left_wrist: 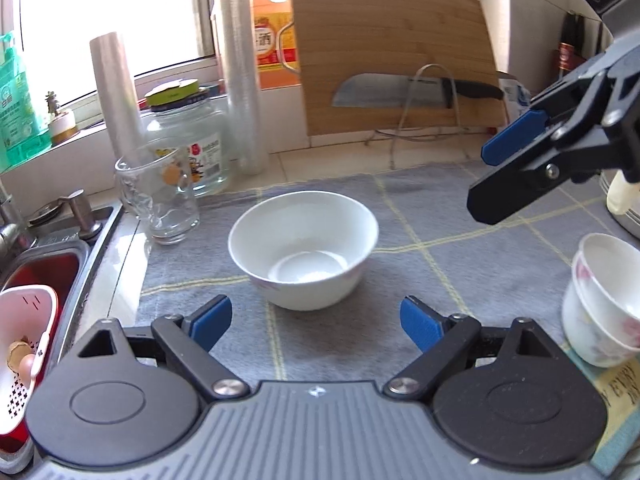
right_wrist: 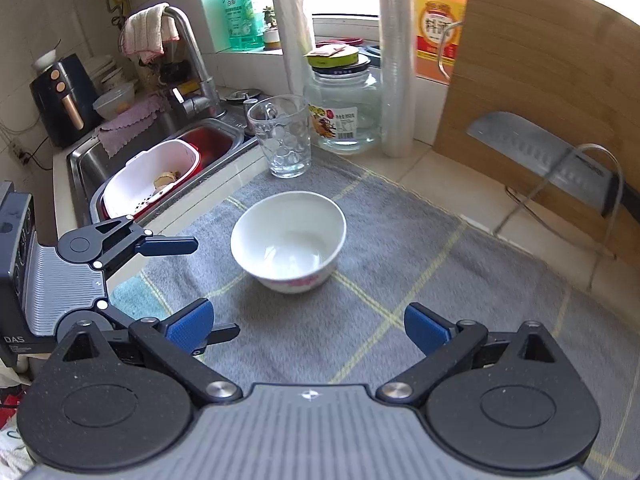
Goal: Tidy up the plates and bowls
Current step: 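Reach the right tool into the white bowl and grasp its rim, then lift and carry the held bowl with the right tool toward the floral bowl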
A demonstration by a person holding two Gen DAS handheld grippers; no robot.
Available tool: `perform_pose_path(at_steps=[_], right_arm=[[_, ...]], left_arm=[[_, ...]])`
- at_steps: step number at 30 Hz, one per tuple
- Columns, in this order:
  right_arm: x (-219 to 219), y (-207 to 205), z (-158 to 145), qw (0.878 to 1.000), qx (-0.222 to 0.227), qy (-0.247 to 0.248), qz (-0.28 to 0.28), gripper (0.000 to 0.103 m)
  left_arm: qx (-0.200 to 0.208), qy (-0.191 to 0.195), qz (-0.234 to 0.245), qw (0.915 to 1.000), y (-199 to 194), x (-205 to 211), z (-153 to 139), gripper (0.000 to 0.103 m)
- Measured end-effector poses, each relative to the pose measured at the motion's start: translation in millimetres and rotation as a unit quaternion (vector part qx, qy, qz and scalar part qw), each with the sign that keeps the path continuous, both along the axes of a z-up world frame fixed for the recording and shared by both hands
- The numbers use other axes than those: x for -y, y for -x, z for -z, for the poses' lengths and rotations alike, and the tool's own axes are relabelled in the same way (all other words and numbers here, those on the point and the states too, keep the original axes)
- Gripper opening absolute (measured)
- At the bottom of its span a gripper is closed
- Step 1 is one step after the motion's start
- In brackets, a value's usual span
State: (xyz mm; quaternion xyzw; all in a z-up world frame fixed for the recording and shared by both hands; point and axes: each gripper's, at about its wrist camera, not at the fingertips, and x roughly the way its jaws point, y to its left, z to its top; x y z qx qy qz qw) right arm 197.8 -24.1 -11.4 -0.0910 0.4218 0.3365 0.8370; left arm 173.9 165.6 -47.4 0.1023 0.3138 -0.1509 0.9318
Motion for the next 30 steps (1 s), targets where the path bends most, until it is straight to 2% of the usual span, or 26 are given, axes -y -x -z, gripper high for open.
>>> perform_pose_path(at_steps=[4, 12, 24, 30], right_arm=[[-22, -20, 4, 1.000, 0.001, 0.011, -0.014, 0.103], [-53, -60, 27, 0.999, -0.015, 0.016, -0.024, 0.099], [-75, -93, 51, 0.999, -0.038, 0.026, -0.027, 0.078], [-77, -99, 55, 0.998, -0.047, 0.019, -0.029, 0.074]], left_arm=[[-0.006, 0.009, -0.008, 0.9999, -15, -8, 10, 0.091], [-0.003, 0.021, 0.009, 0.9997, -28, -9, 21, 0.091], [0.003, 0.016, 0.028, 0.9995, -38, -4, 26, 0.089], [0.006, 0.017, 0.035, 0.9992, -40, -4, 25, 0.087]])
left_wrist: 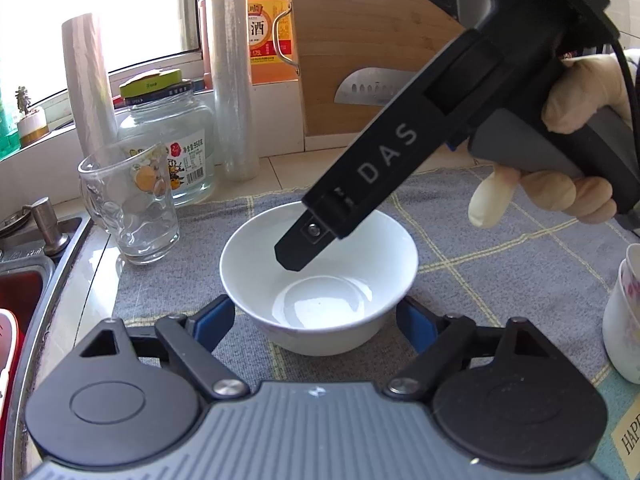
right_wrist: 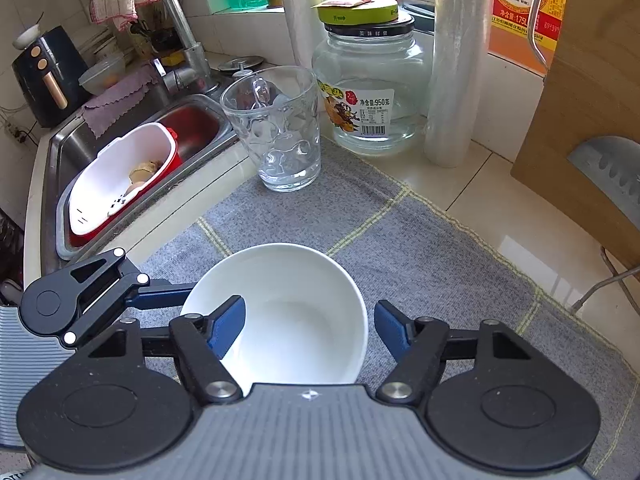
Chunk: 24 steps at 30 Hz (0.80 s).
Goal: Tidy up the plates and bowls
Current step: 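Lift and carry the held bowl with the right tool toward the floral bowl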
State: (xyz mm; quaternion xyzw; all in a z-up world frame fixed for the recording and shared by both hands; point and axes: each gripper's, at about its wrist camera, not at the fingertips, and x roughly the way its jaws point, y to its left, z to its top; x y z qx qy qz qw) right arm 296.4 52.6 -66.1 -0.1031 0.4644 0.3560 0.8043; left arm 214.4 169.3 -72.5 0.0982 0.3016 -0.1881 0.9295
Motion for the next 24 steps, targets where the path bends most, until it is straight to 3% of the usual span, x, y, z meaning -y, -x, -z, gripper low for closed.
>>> perform_pose_path(at_steps=[15, 24], right_arm=[[10, -4, -5, 0.999, -0.035, -0.039, 0.015, 0.070], [26, 15, -24, 0.998, -0.038, -0.043, 0.037, 0.070]], left_arm=[[-0.004, -0.012, 0.007, 0.9999, -2, 2, -2, 0.087], [-0.006, -0.014, 0.033, 0.9993, 13, 11, -24, 0.087]])
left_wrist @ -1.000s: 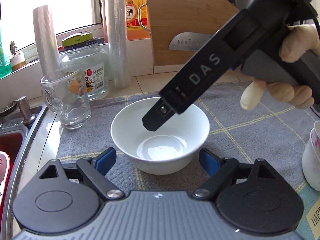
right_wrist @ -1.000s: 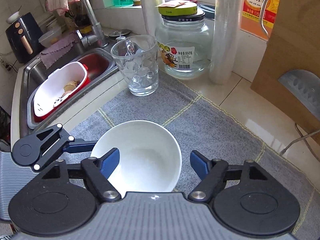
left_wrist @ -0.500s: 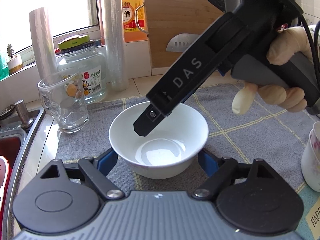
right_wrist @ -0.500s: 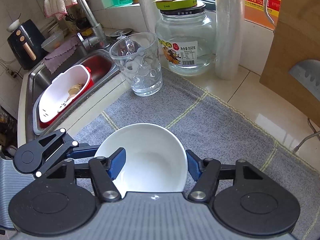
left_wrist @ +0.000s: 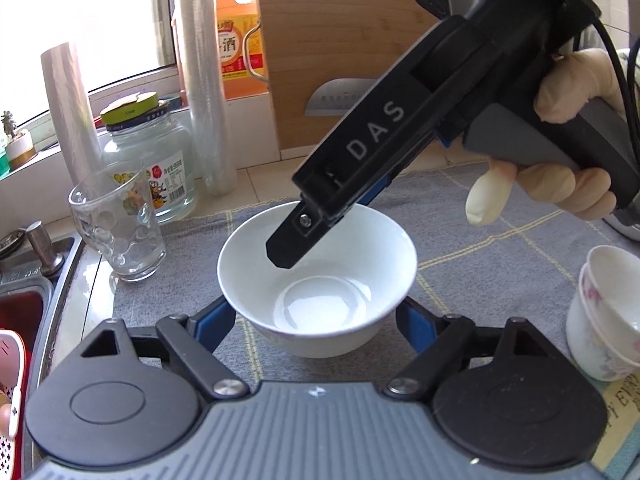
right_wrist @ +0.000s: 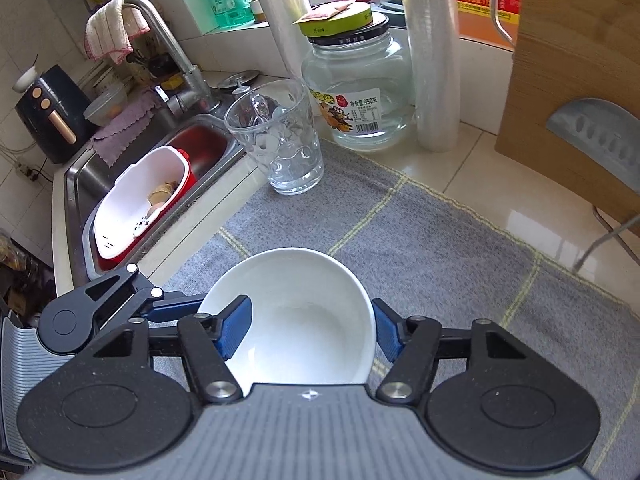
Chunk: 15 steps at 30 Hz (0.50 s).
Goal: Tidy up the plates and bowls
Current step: 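Lift and carry the held bowl with the right tool toward the floral bowl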
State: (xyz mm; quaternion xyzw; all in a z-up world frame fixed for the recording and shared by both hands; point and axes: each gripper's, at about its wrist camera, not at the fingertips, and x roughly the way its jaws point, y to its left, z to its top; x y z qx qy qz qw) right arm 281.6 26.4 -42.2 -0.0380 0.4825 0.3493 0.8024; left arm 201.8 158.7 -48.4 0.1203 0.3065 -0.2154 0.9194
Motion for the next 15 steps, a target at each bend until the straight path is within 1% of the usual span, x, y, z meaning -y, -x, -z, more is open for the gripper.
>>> perform_pose_path(at_steps=[6, 15], right_arm=[[17, 20, -18, 1.000, 0.005, -0.006, 0.004, 0.070], [55, 51, -39, 0.999, 0.016, -0.023, 0.024, 0.070]], left_arm=[[-0.002, -0.005, 0.018, 0.9998, 15, 10, -15, 0.087], [0.004, -0.014, 0.037, 0.9992, 44, 39, -35, 0.087]])
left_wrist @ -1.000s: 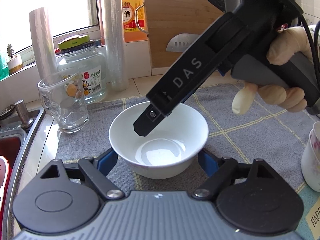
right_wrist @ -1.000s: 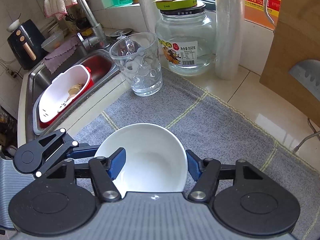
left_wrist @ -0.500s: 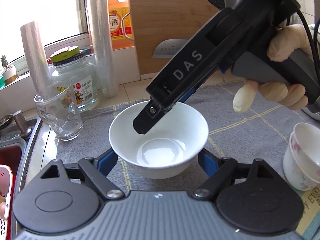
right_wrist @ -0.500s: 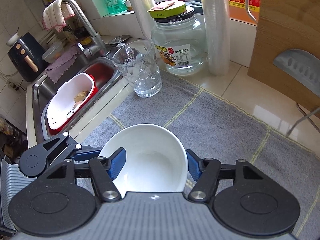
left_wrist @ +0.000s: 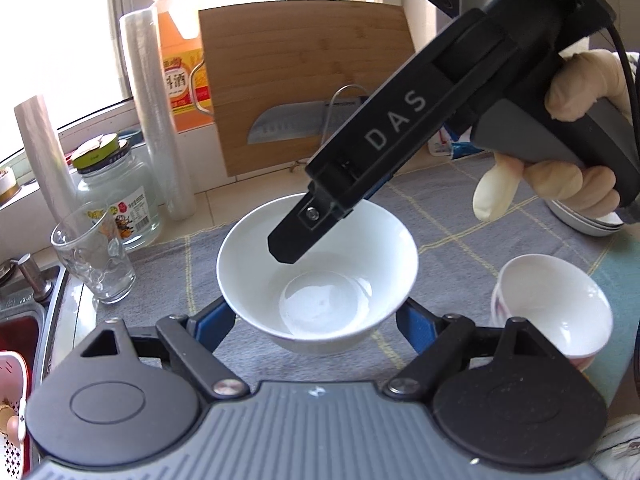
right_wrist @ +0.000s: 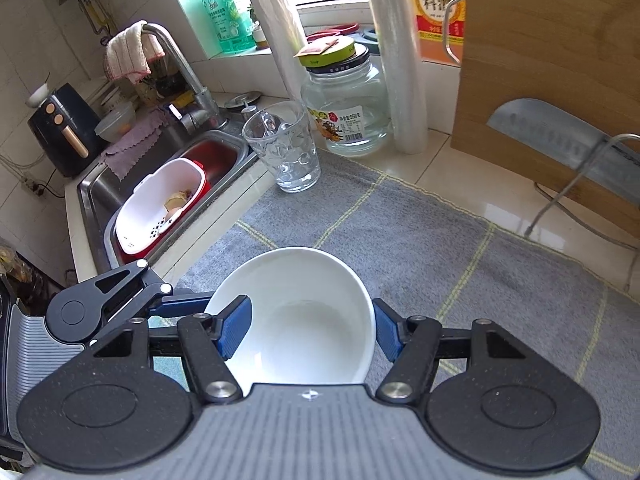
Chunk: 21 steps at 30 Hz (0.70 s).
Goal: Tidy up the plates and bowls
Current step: 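Lift and carry the held bowl with the right tool toward the floral bowl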
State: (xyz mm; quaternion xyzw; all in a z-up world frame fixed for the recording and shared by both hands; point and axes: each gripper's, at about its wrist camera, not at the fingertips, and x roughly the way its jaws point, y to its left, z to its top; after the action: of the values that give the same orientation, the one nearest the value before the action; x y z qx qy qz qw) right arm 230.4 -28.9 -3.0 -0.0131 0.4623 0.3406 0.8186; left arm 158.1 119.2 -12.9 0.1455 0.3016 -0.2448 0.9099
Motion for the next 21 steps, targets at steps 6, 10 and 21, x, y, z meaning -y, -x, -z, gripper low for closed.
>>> perform_pose_path(at_steps=[6, 10, 21], right_arm=[[29, 26, -7, 1.000, 0.004, -0.005, 0.013, 0.070], [46, 43, -11, 1.000, 0.006, -0.007, 0.020, 0.070], [84, 78, -19, 0.999, 0.013, -0.019, 0.046, 0.070]], left_arm=[[0.004, -0.003, 0.021, 0.9998, 23, 22, -6, 0.087], [0.003, -0.003, 0.032, 0.9995, 38, 35, -8, 0.087], [0.004, -0.005, 0.066, 0.9978, 61, 61, -14, 0.087]])
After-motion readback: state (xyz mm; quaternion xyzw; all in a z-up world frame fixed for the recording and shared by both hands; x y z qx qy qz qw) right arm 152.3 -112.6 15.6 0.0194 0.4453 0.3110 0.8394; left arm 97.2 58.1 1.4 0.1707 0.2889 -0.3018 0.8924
